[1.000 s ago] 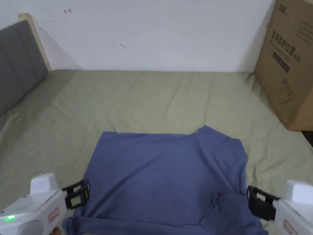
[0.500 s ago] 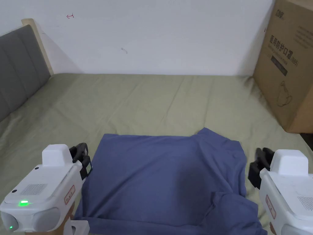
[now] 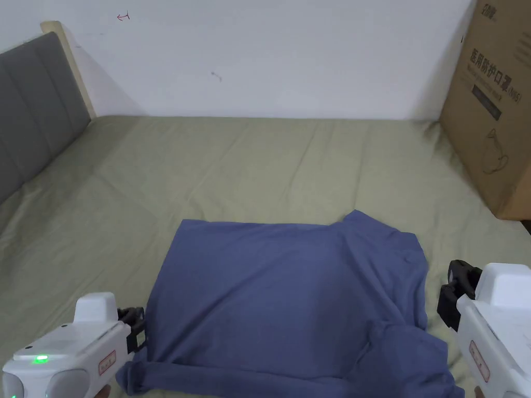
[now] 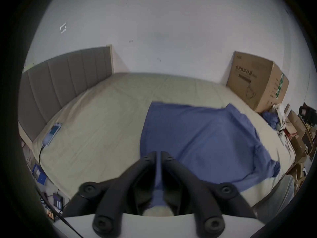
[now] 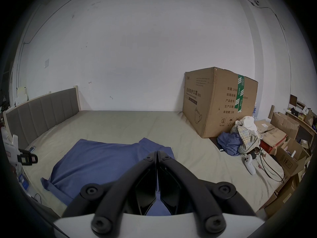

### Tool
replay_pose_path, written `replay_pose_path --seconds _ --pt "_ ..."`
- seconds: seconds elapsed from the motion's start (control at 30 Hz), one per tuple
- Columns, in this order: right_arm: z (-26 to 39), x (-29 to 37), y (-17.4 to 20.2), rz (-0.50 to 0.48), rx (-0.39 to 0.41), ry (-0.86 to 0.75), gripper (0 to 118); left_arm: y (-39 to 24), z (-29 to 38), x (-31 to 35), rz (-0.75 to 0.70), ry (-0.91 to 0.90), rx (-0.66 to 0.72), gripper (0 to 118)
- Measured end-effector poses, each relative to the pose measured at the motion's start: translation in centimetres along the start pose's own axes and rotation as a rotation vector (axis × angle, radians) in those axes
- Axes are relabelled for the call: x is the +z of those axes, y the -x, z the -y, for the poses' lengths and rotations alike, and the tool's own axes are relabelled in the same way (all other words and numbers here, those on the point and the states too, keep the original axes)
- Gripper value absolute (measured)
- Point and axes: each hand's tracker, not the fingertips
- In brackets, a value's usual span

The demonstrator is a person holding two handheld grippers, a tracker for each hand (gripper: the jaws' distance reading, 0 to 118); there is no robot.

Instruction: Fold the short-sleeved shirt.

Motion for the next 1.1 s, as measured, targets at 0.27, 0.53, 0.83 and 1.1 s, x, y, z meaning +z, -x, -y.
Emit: replay_pose_path --seconds 0.27,0.53,0.83,1.1 --pt "1.3 -0.5 -0.6 0.011 -0.01 0.053 0 3.0 4.1 -3.7 -0.027 0.228 0.087 92" --pt "3.7 -0.7 -1.4 0.034 -0.036 0.136 0 2.4 5.5 -6.8 0.021 0.313 0.082 5" --pt "11.7 -2.8 -3.6 0.041 -0.102 0.472 98 2.1 3.8 -3.7 0.026 0.199 0.083 3" --pt "17.4 -5.6 -4.0 0.014 -0.152 0.631 49 1.7 2.9 -3.4 0.03 0.175 0.054 3"
